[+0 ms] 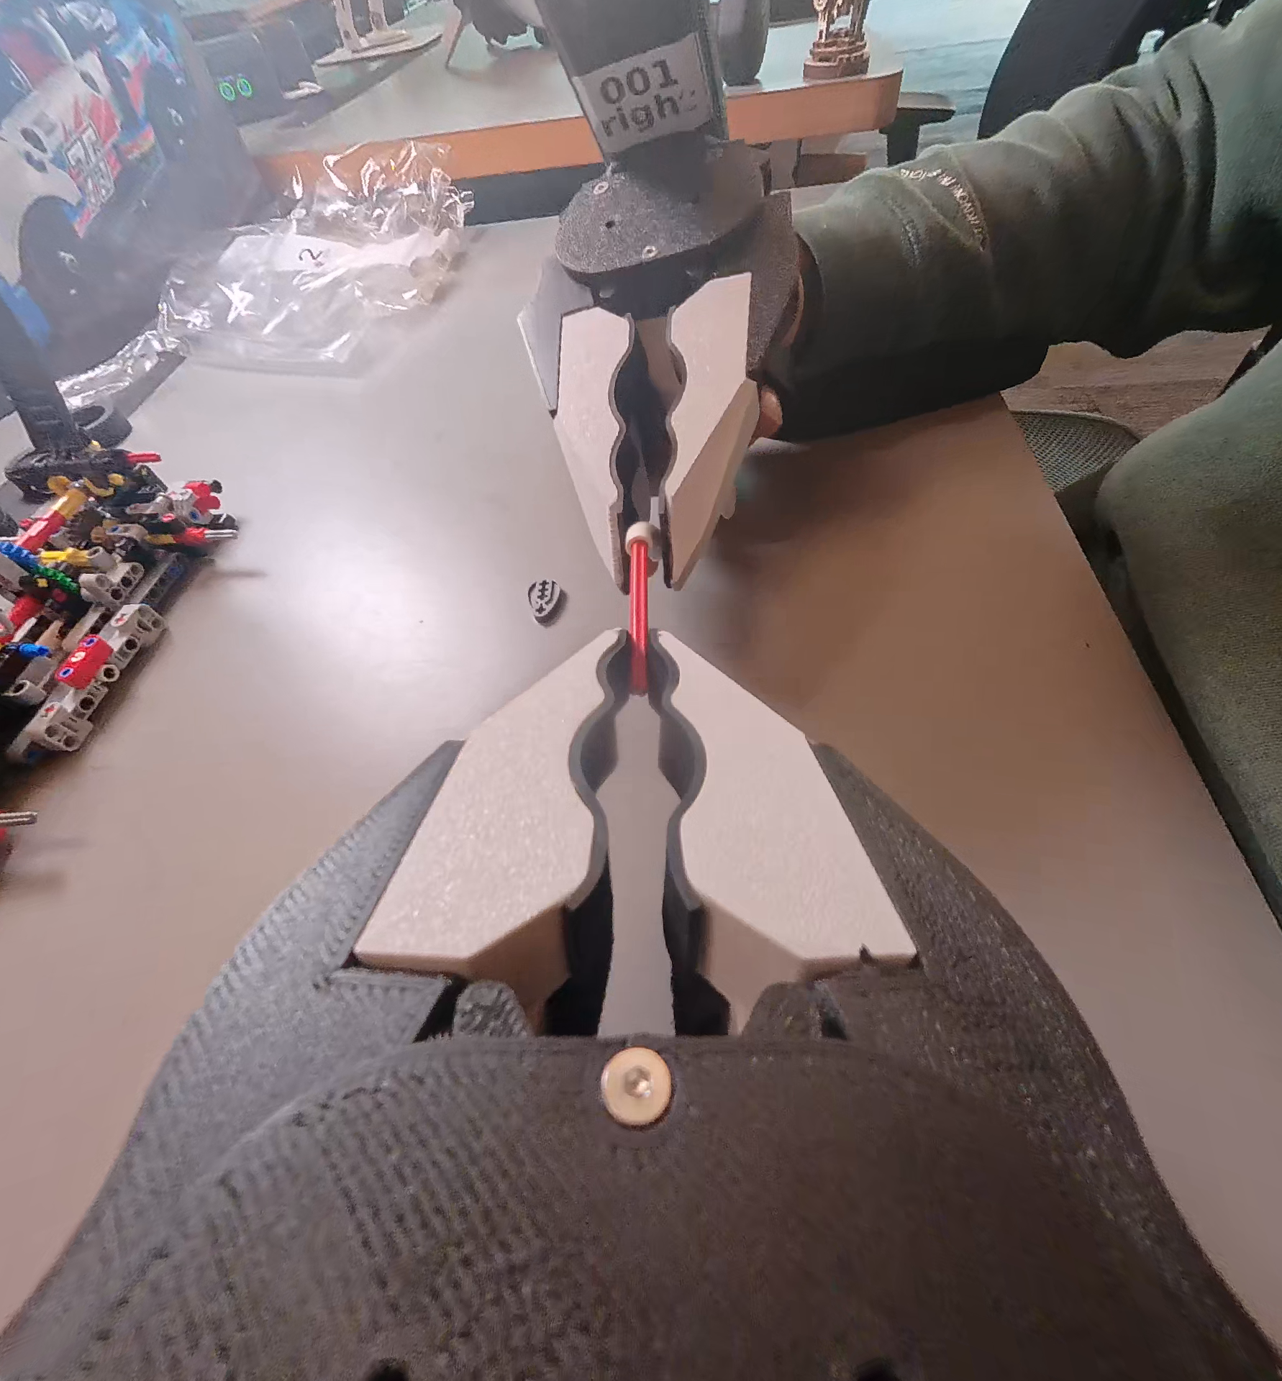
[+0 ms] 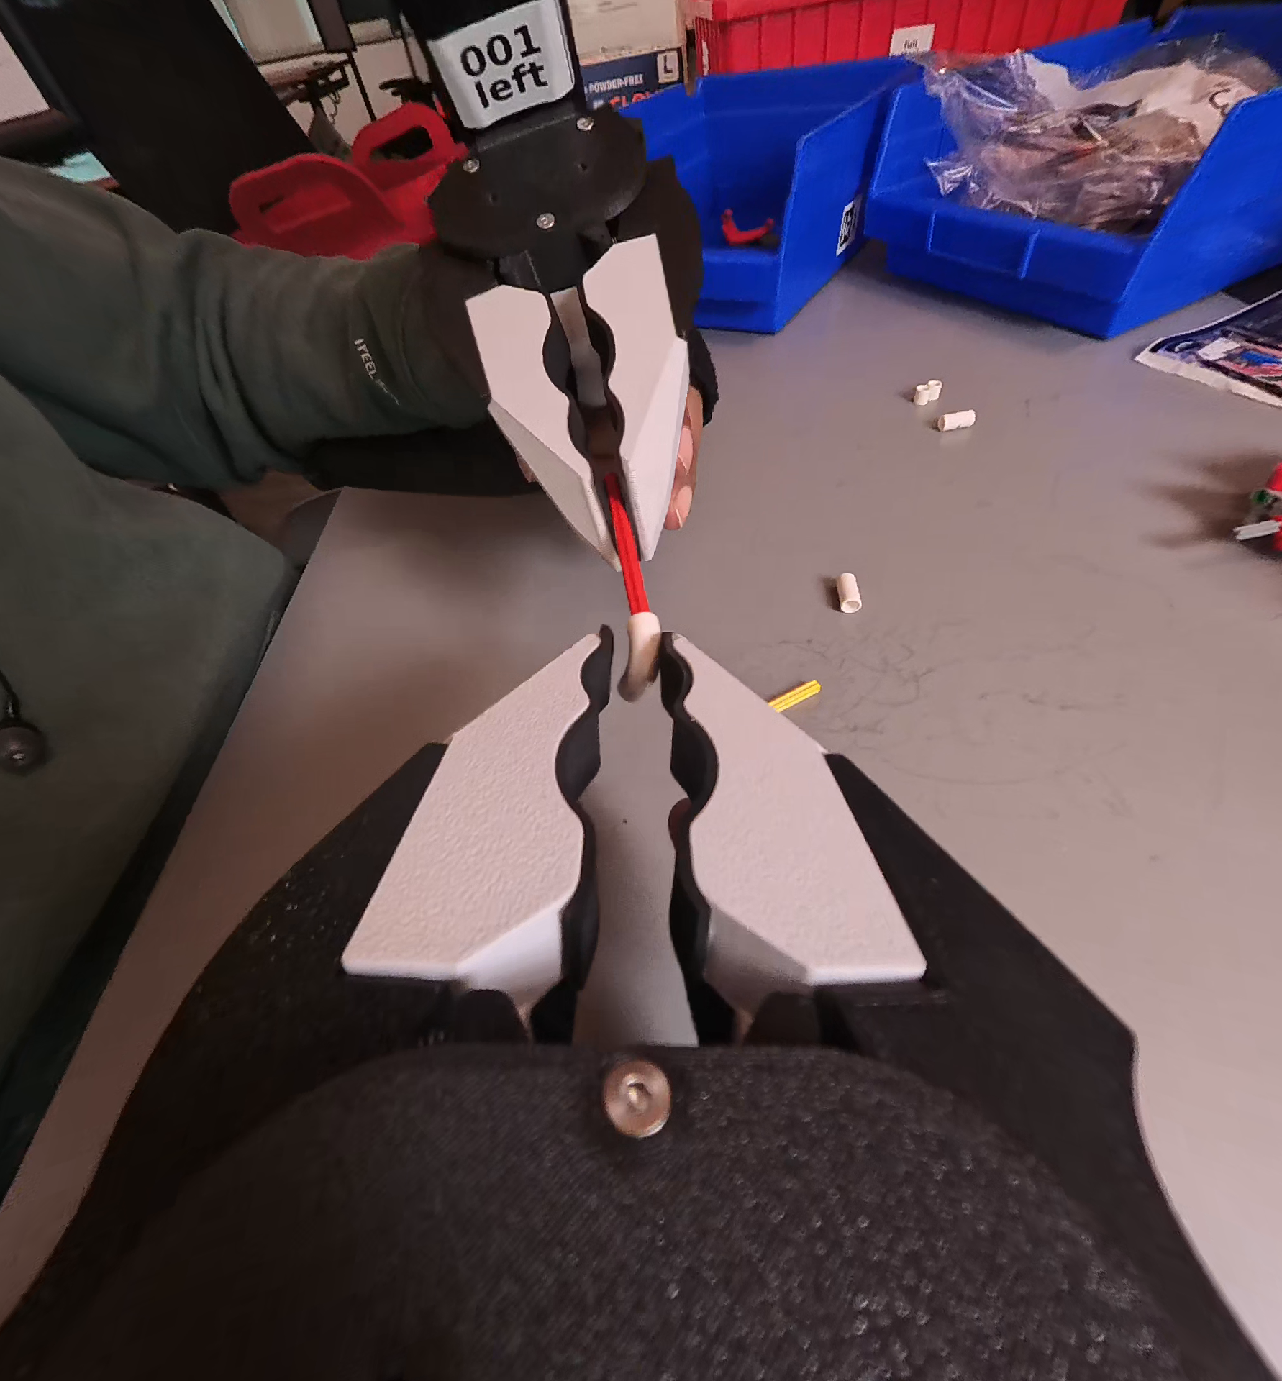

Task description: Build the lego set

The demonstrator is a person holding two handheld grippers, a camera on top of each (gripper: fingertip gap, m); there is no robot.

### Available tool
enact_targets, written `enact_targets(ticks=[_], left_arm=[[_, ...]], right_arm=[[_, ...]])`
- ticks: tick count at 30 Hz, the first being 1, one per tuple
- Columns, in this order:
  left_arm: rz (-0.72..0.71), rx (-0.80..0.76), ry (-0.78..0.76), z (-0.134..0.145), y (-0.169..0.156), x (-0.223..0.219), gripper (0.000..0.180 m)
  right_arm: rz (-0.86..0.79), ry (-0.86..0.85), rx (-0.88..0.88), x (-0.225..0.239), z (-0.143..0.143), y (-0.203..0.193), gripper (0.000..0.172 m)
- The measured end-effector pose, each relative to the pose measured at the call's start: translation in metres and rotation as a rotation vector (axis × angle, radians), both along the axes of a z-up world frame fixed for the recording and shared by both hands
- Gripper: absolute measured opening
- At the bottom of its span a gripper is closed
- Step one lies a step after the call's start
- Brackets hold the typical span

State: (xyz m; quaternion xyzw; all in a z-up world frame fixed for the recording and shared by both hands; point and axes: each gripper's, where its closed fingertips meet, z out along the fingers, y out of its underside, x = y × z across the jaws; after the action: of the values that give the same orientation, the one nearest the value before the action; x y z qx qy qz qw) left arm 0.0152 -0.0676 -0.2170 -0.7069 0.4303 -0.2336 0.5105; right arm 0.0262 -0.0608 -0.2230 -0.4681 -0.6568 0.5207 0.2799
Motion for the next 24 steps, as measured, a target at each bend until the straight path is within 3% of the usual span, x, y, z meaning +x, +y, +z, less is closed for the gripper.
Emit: enact_targets(ticks=[13,24], left_arm=[[-0.018,-0.025,0.032,-0.013,-0.002,0.008,0.001],[-0.001,0.034,-0.011,-0.002,0.000,0.007,0.002]], right_arm=[[-0.009,-0.013,0.169,-0.002,-0.013,-0.003,0.005],[0.001,0.036,0.088,0.001,0.003,-0.002,0.005]])
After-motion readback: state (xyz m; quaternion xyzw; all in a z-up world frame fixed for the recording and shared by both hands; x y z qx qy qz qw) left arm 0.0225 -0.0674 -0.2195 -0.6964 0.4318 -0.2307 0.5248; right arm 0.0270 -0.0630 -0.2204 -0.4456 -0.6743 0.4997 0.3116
